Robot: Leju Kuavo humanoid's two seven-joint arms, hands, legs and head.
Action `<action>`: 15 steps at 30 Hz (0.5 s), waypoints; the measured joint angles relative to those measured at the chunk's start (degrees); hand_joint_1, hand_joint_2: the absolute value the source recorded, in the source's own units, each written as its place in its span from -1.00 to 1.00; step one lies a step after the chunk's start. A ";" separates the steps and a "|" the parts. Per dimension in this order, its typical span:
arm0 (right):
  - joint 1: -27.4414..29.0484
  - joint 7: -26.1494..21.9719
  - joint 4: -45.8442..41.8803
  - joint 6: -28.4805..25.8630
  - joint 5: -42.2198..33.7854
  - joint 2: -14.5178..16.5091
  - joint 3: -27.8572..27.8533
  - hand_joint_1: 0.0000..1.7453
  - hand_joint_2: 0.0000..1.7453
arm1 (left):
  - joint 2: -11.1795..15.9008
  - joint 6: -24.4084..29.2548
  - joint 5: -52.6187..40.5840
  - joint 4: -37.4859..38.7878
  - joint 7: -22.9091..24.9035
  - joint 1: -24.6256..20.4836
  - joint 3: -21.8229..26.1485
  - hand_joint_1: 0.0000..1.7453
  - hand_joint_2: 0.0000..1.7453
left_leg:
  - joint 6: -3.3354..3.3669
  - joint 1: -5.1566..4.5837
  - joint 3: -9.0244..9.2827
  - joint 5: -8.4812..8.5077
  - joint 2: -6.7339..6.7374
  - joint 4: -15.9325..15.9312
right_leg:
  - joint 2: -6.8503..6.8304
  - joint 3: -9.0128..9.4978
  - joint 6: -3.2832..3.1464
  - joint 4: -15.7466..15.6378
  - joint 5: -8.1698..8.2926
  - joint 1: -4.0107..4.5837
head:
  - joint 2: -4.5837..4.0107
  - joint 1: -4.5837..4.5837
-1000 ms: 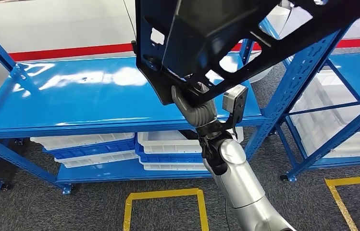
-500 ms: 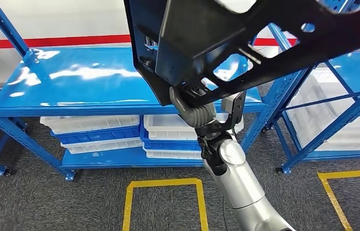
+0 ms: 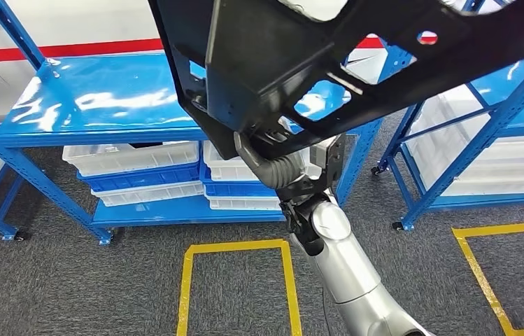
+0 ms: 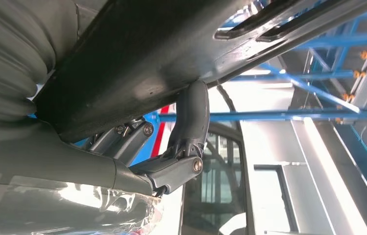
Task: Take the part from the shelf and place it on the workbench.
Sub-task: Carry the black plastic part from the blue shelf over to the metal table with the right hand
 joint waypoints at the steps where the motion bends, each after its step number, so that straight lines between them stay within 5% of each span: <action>1: -0.23 -0.11 0.22 0.10 0.00 0.13 0.20 1.00 1.00 | -0.03 -0.01 0.01 0.00 0.01 0.00 0.04 -1.00 1.00 | -0.44 0.16 -0.84 -3.38 -0.06 3.59 | -0.06 -0.71 -0.29 0.03 0.73 0.10 | 0.00 -0.06; 3: -0.57 -0.35 0.69 0.26 -0.02 0.25 0.51 1.00 1.00 | -0.05 -0.05 -0.02 0.00 -0.07 -0.03 0.15 -1.00 1.00 | -1.10 0.47 -1.97 -6.85 -0.07 11.02 | -0.17 -2.31 -0.41 0.13 2.14 0.16 | 0.00 -0.08; 5: -0.68 -0.51 1.18 0.32 -0.04 0.36 0.67 1.00 1.00 | -0.04 -0.07 -0.22 -0.01 -0.25 -0.05 0.28 -1.00 1.00 | -1.50 0.78 -0.58 -4.37 0.06 13.19 | -0.58 -4.19 -0.19 0.42 3.29 0.11 | 0.00 -0.09; 7: -0.79 -0.72 1.54 0.34 -0.03 0.48 0.72 1.00 1.00 | -0.02 -0.03 -0.53 -0.03 -0.50 -0.17 0.37 -1.00 1.00 | -1.67 1.04 4.30 -1.66 1.28 8.05 | -1.19 -5.71 0.20 1.04 4.02 0.10 | 0.00 -0.11; 10: -1.18 -1.08 1.74 0.34 0.08 0.54 0.70 1.00 1.00 | -0.04 0.01 -0.68 -0.14 -0.73 -0.74 0.42 -1.00 1.00 | -0.72 0.46 11.14 -4.28 3.05 -2.35 | -2.43 -6.87 1.16 1.92 4.70 0.46 | 0.00 -0.09; 13: -1.44 -1.23 1.91 0.36 0.32 0.52 0.89 1.00 1.00 | -0.19 0.01 -0.72 -0.20 -0.82 -0.75 0.44 -1.00 1.00 | 1.19 0.18 10.90 -4.11 1.81 -4.09 | -3.28 -7.79 2.17 2.84 4.70 0.39 | 0.00 -0.03; 15: -1.46 -1.31 2.12 0.36 0.55 0.45 1.08 1.00 1.00 | -0.17 0.01 -0.75 -0.20 -0.82 -0.45 0.55 -1.00 1.00 | 2.28 0.25 10.20 -3.20 1.03 -4.27 | -1.97 -9.90 1.92 7.36 1.96 0.29 | 0.00 0.00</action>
